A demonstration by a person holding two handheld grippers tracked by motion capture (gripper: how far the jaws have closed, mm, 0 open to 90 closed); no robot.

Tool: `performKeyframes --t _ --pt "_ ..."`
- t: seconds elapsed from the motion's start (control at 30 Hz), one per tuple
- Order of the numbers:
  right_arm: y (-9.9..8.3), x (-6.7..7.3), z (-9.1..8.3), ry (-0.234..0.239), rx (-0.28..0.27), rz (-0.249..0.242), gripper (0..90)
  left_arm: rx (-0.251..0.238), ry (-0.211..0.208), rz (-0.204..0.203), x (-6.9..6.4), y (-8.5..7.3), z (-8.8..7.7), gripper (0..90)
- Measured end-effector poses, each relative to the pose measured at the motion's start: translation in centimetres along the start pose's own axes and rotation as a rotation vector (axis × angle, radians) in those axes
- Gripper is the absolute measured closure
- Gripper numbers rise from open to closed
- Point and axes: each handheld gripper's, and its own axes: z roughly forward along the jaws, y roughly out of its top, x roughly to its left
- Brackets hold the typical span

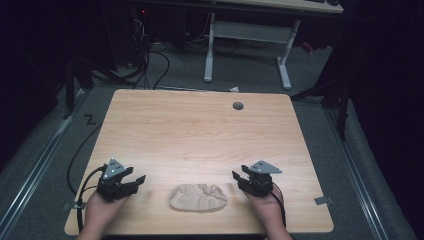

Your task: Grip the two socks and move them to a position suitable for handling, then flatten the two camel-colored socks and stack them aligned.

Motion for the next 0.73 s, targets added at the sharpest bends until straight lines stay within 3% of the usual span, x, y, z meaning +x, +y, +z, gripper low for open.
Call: performKeyframes --t 0.3,0.4,0.43,0.6,0.73 --pt "-1.4 -4.3 -1.5 -0.12 -0.004 0.059 50.3 -0.008 0.029 -0.047 1.4 0.2 0.2 39.8" --pt "-1.6 -5.2 -1.6 -0.123 -0.001 0.078 49.9 -0.01 0.04 -0.042 1.5 0.2 0.5 39.4" --pt "-1.6 -5.6 -1.6 -0.128 -0.003 0.094 49.8 0.009 0.039 -0.037 1.6 0.1 0.7 38.8" --pt "-1.7 -5.8 -1.5 -0.139 -0.001 0.11 49.9 0.012 0.037 -0.053 1.8 -0.5 0.3 38.7" --pt "-1.2 -5.3 -1.4 -0.136 -0.007 0.096 49.5 -0.005 0.035 -0.05 1.8 -0.3 -0.6 38.7"
